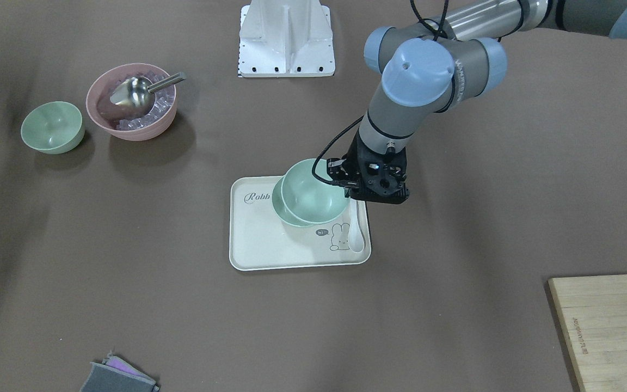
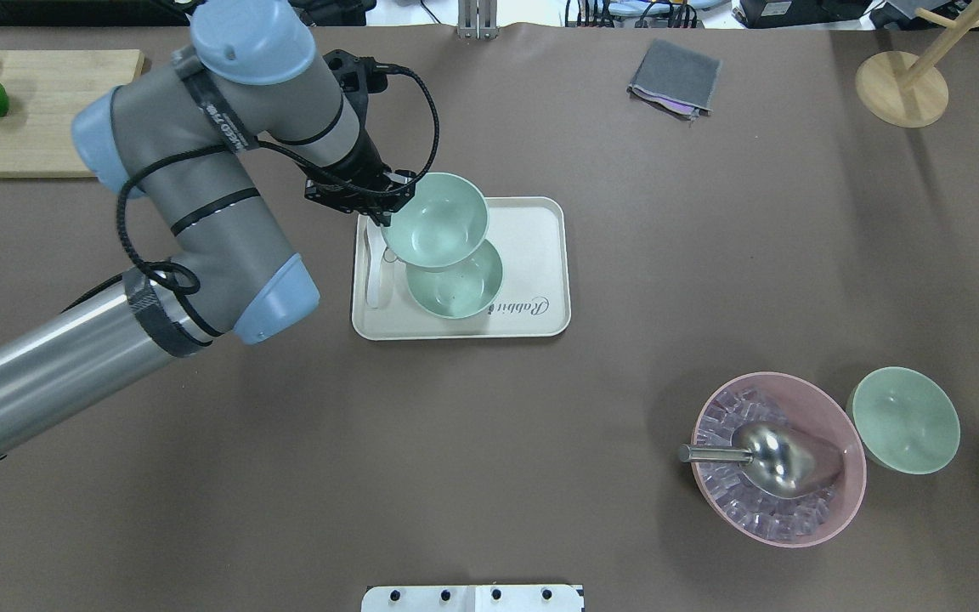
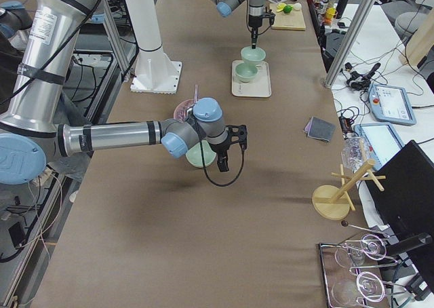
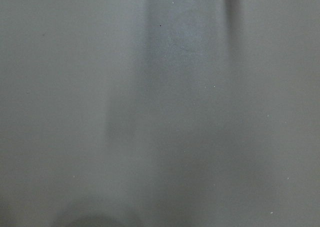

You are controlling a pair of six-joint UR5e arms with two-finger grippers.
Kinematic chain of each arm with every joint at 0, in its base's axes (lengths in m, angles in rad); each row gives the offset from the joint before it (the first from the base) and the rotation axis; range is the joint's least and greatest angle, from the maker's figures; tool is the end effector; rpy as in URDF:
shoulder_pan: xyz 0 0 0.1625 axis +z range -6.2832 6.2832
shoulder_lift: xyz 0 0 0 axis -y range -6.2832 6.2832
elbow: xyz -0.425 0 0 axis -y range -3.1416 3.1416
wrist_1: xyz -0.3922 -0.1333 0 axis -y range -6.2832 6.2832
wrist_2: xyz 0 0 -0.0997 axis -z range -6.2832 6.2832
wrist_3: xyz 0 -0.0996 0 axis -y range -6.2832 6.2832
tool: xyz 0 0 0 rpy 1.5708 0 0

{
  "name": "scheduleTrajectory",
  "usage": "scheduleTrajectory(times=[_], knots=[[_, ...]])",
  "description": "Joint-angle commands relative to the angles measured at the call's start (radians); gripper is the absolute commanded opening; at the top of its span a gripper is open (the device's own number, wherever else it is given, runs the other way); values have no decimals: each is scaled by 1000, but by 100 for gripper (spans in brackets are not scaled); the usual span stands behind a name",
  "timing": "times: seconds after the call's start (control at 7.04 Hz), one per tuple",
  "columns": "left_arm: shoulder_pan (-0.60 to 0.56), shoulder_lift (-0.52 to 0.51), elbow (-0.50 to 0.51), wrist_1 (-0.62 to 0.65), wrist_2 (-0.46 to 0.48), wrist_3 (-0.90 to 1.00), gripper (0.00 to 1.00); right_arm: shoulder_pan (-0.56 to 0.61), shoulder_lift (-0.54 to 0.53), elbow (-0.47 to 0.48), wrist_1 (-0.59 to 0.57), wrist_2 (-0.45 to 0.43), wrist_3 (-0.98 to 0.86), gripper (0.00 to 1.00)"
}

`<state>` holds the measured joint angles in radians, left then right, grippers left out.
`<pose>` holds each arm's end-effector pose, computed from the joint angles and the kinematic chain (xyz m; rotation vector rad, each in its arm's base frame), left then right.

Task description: Stack green bowls together

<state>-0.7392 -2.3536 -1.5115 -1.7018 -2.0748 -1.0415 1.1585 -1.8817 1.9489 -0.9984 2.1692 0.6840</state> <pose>0.4783 -0.5513 0.1862 0.1143 0.9514 0.0217 -0.0857 -0.3886 0.5473 0.2279 -0.8150 0.0640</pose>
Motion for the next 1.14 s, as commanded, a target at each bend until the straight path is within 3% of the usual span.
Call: scheduleTrajectory(times=[0.0, 0.57, 0.99], knots=[[41, -33, 79, -79, 44, -40, 0, 0, 1, -2, 0, 0, 0, 100], [50, 31, 2, -71, 45, -49, 0, 0, 1, -2, 0, 0, 0, 100], [73, 34, 2, -71, 47, -58, 0, 0, 1, -2, 0, 0, -1, 100]])
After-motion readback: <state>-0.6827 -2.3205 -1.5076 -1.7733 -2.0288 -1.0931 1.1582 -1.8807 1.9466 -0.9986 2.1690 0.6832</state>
